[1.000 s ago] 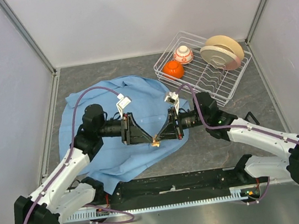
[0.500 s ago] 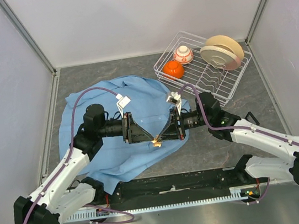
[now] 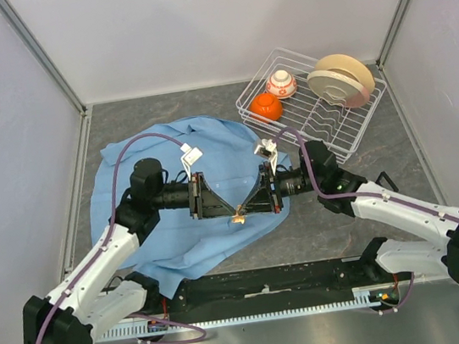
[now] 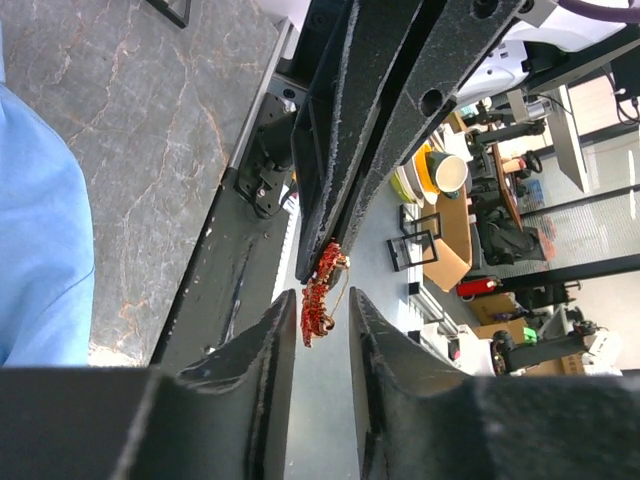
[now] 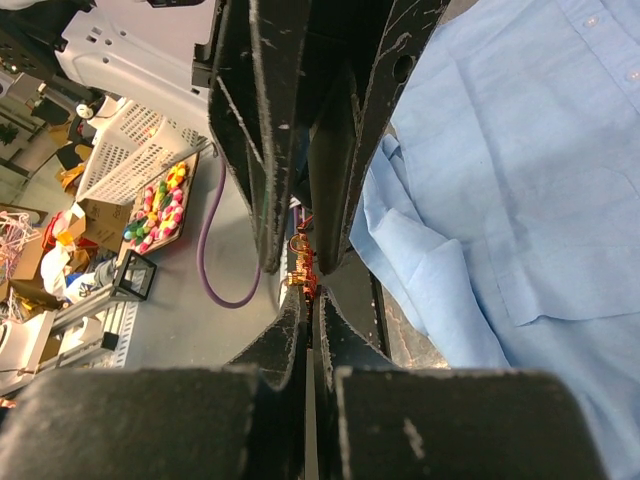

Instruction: Remove the brooch from the garment

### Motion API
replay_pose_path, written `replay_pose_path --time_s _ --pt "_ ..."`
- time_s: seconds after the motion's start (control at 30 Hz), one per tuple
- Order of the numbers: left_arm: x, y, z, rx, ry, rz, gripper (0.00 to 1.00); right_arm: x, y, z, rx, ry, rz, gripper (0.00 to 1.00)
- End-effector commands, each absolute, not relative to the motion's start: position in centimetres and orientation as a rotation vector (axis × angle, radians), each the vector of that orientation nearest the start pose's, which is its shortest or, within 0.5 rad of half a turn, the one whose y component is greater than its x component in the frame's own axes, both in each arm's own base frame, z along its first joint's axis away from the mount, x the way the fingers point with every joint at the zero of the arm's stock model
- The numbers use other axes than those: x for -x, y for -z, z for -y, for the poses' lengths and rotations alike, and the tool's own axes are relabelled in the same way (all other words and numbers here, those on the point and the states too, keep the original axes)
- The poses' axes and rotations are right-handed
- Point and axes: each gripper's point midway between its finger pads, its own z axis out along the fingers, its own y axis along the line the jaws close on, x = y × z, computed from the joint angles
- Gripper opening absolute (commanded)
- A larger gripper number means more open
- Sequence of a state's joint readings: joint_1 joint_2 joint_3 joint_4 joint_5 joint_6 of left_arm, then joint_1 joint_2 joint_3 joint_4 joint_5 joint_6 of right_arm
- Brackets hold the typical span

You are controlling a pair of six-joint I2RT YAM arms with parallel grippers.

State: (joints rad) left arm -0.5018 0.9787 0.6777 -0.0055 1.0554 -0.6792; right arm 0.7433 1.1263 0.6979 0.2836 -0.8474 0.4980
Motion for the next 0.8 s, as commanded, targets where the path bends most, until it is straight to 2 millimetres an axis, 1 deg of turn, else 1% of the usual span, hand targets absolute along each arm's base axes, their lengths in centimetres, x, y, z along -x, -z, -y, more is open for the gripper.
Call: replay_pose_path --time_s 0.0,0.03,0.07,0.1,0.13,0.17,0.2,0.23,0.27,0.3,0.33,0.37,0.4,0.43,0.5,0.6,0.73,0.77 --pt "-13.1 -25.1 26.6 -0.719 1.78 -1.98 0.25 -14.4 -27.1 -33.0 0.937 -1.588 -1.615 0.0" --pt "-13.3 -25.1 26.6 -0.716 1.777 -1.98 0.16 -14.4 -27.1 -33.0 0.937 -1.592 -1.617 0.0" --pt "-13.2 -25.2 26.6 -0.719 1.778 -1.977 0.12 -14.3 -27.0 -33.0 0.939 -1.593 -1.62 0.0" --pt "-13.3 -25.2 26.7 -0.718 1.773 -1.977 0.02 -14.4 -27.1 -33.0 0.936 -1.589 -1.622 0.0" --pt "-13.5 -25.2 26.7 -0.718 1.763 -1.973 0.02 -14.5 -27.1 -32.9 0.927 -1.582 -1.628 0.01" --pt "-13.6 -25.2 26.7 -0.716 1.754 -1.97 0.02 -14.7 -26.6 -32.9 0.912 -1.571 -1.664 0.03" --pt "-13.7 -25.3 26.7 -0.71 1.745 -1.968 0.02 -15.3 -26.3 -32.9 0.88 -1.536 -1.688 0.12" --pt "-13.9 -25.4 26.6 -0.693 1.722 -1.969 0.02 -15.6 -26.0 -32.8 0.864 -1.517 -1.713 0.17" --pt "-14.1 -25.5 26.6 -0.687 1.712 -1.963 0.02 -15.6 -25.2 -32.6 0.854 -1.502 -1.759 0.21" --pt "-14.2 -25.8 26.6 -0.681 1.7 -1.953 0.02 -15.5 -24.7 -32.4 0.86 -1.495 -1.769 0.26" --pt "-14.4 -26.1 26.6 -0.668 1.683 -1.941 0.02 -15.3 -24.7 -32.2 0.862 -1.493 -1.767 0.29" --pt "-14.5 -26.3 26.5 -0.665 1.675 -1.931 0.02 -15.2 -24.3 -32.0 0.861 -1.486 -1.782 0.31" --pt "-14.5 -26.4 26.5 -0.664 1.672 -1.92 0.02 -15.0 -23.7 -31.7 0.862 -1.476 -1.794 0.36" --pt "-14.7 -26.5 26.5 -0.648 1.662 -1.92 0.02 -14.9 -23.9 -31.4 0.863 -1.462 -1.784 0.38" --pt "-14.9 -26.3 26.5 -0.637 1.656 -1.923 0.02 -14.8 -23.4 -31.0 0.851 -1.449 -1.803 0.43" --pt "-15.1 -26.2 26.6 -0.618 1.677 -1.93 0.02 -14.6 -23.9 -30.5 0.837 -1.451 -1.795 0.44" --pt "-15.0 -26.3 26.9 -0.596 1.749 -1.919 0.02 -14.5 -25.7 -30.3 0.807 -1.48 -1.742 0.45" --pt "-14.9 -26.1 26.9 -0.592 1.759 -1.924 0.02 -14.3 -26.5 -30.6 0.796 -1.526 -1.717 0.45"
